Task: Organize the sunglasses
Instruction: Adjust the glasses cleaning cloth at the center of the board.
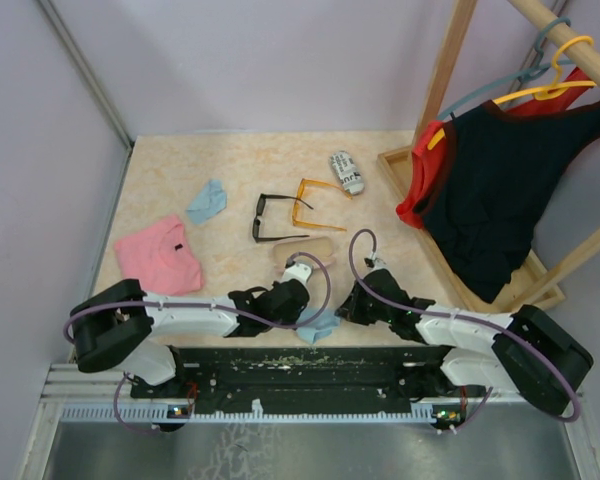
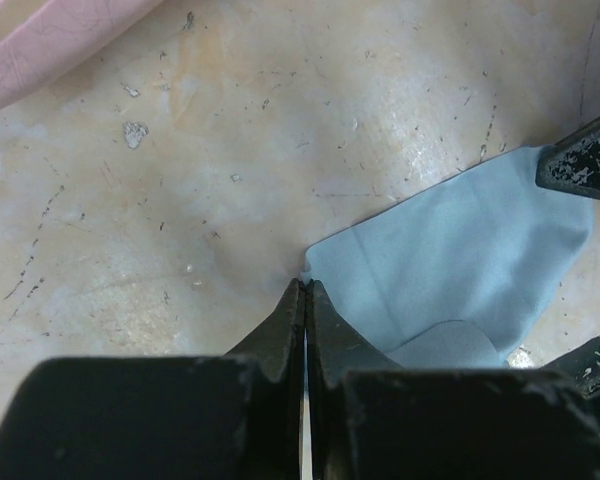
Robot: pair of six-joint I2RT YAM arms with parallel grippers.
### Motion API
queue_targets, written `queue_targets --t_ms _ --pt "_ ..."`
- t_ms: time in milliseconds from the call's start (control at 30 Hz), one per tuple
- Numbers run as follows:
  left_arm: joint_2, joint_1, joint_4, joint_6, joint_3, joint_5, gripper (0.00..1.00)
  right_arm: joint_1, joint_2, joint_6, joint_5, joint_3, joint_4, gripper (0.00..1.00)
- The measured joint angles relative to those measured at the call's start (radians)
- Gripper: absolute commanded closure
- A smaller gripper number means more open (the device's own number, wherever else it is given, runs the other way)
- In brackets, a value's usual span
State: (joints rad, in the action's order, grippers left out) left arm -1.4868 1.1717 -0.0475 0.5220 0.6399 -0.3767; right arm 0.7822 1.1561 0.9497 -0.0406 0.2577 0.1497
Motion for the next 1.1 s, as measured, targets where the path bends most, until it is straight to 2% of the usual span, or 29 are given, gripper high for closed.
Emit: queue_targets --t_ms 267,500,1100 --pt "0.04 -0.008 -0.006 0.006 -0.032 -0.002 0.99 0.0 -0.042 -0.066 0.025 -0.017 0.008 1.0" --pt "0.077 -0.038 -0.005 0.005 -0.047 -0.027 0.99 0.0 -0.085 -0.093 0.048 -0.022 0.101 1.0" --pt "0.145 -0.177 0.131 -0.111 -0.084 -0.014 0.99 0.0 -0.015 -0.218 0.114 0.058 0.183 1.0"
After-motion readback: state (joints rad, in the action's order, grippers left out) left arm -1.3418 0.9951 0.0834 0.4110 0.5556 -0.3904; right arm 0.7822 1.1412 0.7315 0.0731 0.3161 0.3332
